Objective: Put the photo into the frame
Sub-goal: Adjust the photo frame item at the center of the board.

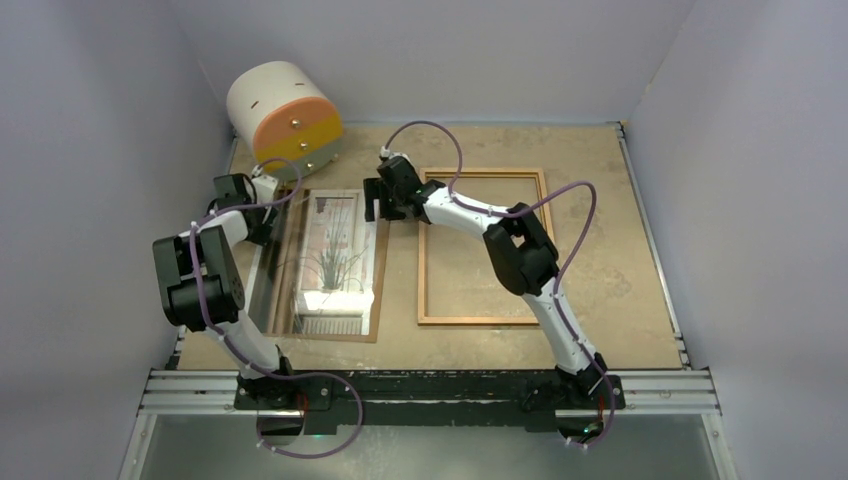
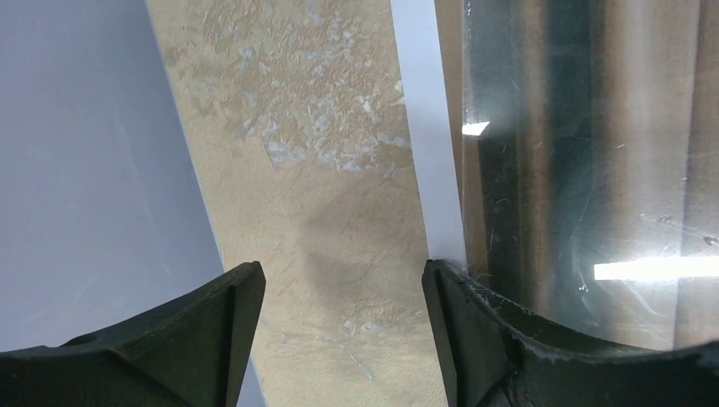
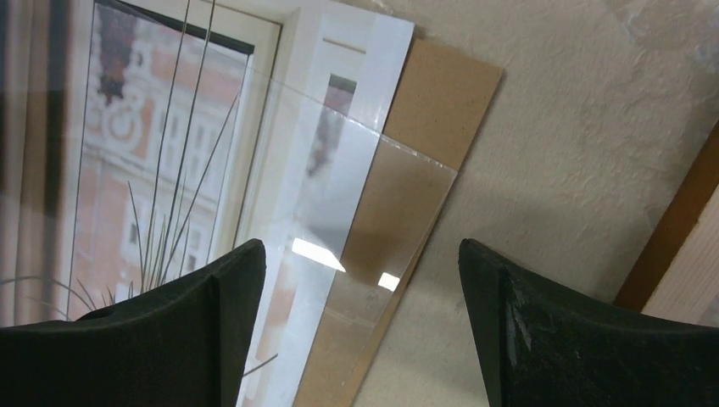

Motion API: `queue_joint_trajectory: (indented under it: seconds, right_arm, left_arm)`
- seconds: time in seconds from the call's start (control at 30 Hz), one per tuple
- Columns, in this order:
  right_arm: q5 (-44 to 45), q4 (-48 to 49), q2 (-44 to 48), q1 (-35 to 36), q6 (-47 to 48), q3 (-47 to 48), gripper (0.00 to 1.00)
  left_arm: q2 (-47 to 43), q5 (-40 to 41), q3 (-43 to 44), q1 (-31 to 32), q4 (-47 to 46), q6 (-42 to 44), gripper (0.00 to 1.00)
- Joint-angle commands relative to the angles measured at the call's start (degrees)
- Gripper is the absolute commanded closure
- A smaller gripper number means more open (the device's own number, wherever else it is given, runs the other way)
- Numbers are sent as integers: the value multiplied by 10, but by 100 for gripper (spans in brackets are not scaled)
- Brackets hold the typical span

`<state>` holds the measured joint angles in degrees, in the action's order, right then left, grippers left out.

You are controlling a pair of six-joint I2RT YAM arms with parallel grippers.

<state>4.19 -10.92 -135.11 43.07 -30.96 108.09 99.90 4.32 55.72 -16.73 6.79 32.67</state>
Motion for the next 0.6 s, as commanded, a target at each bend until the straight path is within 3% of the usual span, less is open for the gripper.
queue_joint_trajectory:
  seconds: [0.0,0.23,0.57]
  right_arm:
    - [25,10,-17,3,18,21,15]
    - [40,35,-10,16,45,22,21]
    - [23,87,16,40,73,2,22]
  left_arm:
    - [30,-21,-28,23,28,12,28]
    - [35,-32,-47,44,31,33,30]
    - [39,-41,-58,47,40,43,36]
